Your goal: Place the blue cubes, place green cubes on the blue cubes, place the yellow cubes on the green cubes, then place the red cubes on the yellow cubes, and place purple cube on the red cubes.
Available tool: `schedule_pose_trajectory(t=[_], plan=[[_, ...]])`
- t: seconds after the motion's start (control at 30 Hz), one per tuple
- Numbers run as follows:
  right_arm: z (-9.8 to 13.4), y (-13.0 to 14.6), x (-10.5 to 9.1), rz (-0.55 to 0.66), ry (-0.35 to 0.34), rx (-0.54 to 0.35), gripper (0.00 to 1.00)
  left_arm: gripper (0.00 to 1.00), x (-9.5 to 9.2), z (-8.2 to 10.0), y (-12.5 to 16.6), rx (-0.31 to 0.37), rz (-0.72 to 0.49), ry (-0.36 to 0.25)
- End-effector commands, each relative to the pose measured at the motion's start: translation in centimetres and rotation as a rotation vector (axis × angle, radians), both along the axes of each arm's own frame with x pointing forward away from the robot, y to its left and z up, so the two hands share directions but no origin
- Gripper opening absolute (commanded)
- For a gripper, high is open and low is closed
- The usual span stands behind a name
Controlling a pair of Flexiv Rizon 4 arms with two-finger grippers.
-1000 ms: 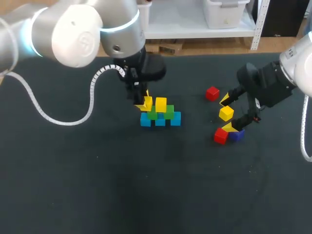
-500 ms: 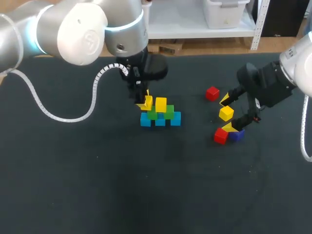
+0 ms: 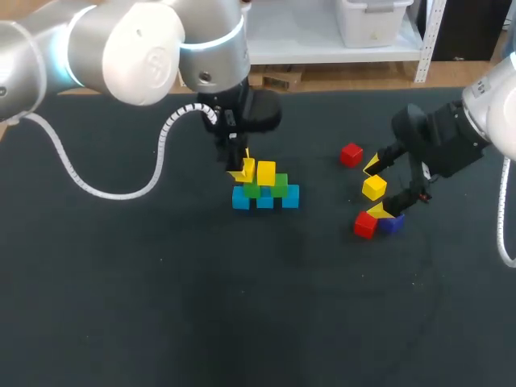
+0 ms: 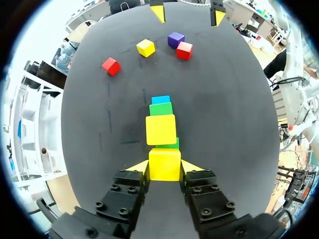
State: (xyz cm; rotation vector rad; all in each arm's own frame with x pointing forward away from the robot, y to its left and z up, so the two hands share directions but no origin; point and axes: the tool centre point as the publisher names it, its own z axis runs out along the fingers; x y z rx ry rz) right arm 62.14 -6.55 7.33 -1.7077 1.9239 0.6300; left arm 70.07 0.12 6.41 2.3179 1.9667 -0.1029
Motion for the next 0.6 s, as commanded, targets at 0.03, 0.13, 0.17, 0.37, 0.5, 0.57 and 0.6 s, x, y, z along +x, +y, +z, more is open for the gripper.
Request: schedule_pose_trajectory(t=[0.03,0.13,0.17,0.37,0.5,0.57,0.6], plan=[[-0.09,-0.01,0.06,0.002,0.0,0.003,1.0,0.0,0.25,-0.01,-0.21,0.008,0.0,0.005],[-0.09,-0.01,0.06,0.002,0.0,0.003,1.0,0.0,0.33,-0.08,-0.3,0.008,0.0,0.004],[-0.09,-0.01,0.06,0.002,0.0,0.003,1.0,0.0,0.37,-0.1,-0.32,0.007,0.0,0.004],[-0.09,-0.01,0.06,0.002,0.0,0.003,1.0,0.0,0.48,-0.21,-0.6,0.0,0.002,0.002],[-0.09,-0.01,0.06,0.002,0.0,0.003,1.0,0.0,0.52,-0.26,-0.79,-0.004,0.002,0.001],[-0.09,-0.01,0.06,0.002,0.0,0.003,1.0,0.0,0.53,-0.25,-0.81,-0.004,0.001,0.0],[-0.09,-0.01,0.06,0.002,0.0,0.003,1.0,0.0,0.54,-0.26,-0.81,-0.004,0.001,0.0]])
